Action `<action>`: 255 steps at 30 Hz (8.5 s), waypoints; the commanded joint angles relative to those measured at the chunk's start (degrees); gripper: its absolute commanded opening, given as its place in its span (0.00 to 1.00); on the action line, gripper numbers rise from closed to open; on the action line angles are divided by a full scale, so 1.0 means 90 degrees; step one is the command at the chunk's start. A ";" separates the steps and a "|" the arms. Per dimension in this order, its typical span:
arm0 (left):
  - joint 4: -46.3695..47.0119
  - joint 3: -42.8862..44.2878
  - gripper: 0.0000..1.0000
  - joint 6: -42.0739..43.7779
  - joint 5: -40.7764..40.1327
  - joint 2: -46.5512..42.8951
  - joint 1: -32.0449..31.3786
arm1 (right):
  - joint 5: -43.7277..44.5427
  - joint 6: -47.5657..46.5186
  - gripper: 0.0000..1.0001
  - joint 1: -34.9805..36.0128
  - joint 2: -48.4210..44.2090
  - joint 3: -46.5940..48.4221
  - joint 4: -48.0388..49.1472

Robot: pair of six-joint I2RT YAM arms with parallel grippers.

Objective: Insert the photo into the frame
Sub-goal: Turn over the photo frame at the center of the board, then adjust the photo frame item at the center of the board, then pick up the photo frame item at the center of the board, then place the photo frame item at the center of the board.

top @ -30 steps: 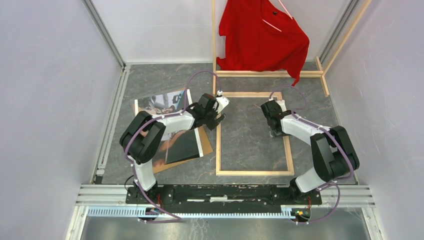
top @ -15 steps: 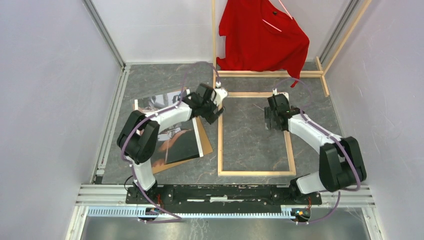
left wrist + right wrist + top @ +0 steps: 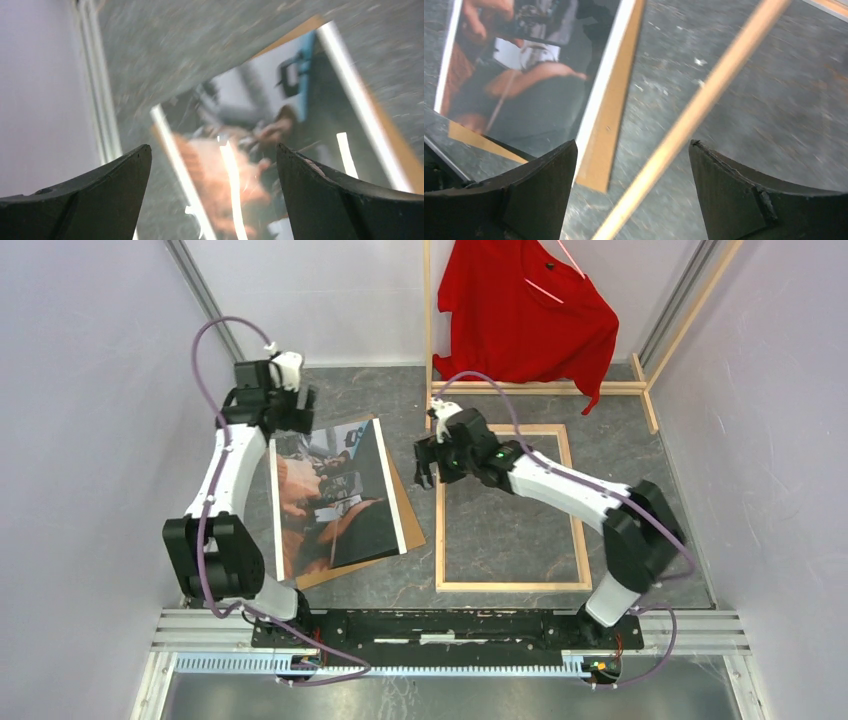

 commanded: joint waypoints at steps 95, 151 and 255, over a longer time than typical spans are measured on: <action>0.1837 -0.2140 0.89 0.0490 -0.2493 0.1994 0.1744 | -0.1787 0.2309 0.82 -0.0481 0.6564 0.5173 0.3633; 0.1913 -0.2385 0.87 0.0656 -0.2277 0.2017 0.1704 | -0.2870 0.2904 0.57 -0.0302 0.5401 0.3634 0.4970; 0.0266 -0.0747 1.00 0.1068 -0.1907 0.2017 -0.2935 | -0.2709 0.0896 0.87 -0.3945 -0.2513 -0.4289 -0.0878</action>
